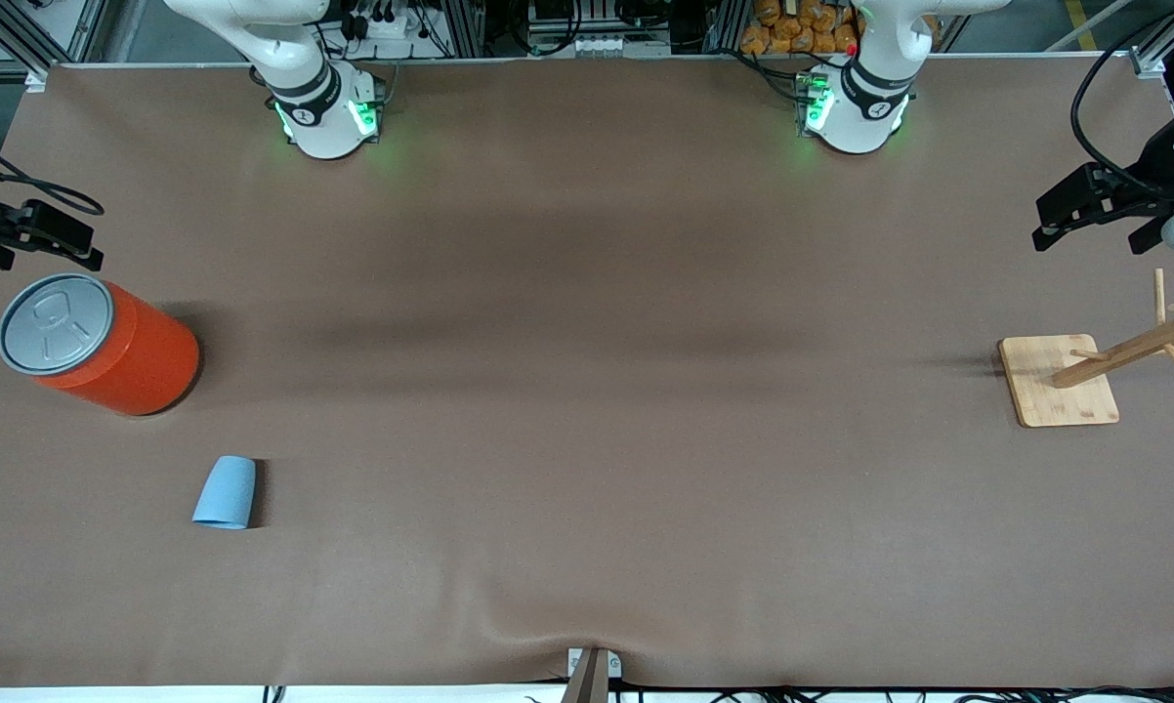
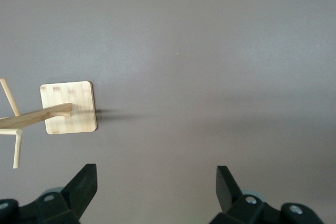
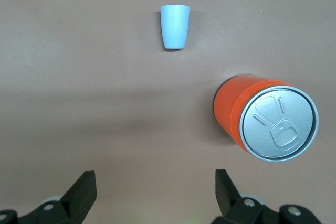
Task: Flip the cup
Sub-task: 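Move the right gripper toward the blue cup lying on its side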
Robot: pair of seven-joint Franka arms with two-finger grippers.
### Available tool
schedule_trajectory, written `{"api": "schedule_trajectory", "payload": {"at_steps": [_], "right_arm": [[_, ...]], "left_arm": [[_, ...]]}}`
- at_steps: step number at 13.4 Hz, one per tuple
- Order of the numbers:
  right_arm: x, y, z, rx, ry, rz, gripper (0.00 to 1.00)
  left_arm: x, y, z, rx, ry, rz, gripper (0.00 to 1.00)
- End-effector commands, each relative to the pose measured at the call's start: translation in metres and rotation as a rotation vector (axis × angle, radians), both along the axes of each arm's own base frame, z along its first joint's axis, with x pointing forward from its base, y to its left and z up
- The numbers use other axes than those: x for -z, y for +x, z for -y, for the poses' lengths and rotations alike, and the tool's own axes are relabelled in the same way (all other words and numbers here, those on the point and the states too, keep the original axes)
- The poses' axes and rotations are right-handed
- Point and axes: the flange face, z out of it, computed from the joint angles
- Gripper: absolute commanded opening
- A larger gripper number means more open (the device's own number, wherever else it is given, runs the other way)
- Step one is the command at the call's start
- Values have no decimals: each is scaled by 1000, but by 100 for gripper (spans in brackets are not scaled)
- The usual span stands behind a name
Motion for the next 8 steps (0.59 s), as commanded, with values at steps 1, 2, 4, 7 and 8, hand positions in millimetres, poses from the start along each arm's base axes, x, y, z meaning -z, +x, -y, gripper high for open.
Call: {"api": "schedule_trajectory", "payload": {"at_steps": [1,2,4,7,8], "right_arm": [[-1,-2,3,8,20,5,100],[-1,-2,2,9,19,8,100],[-2,-2,3,9,19,11,100],[10,3,2,8,20,-7,100],[25,12,3,8,22,-18,100]], "left_arm": [[-9,-4,-4,9,8,10,100],[-9,-4,-4,12,8,10,100],[-8,-4,-4,14,7,8,100],[-7,-3,-3,14,7,6,100],[-7,-3,-4,13,2,8,100]]}}
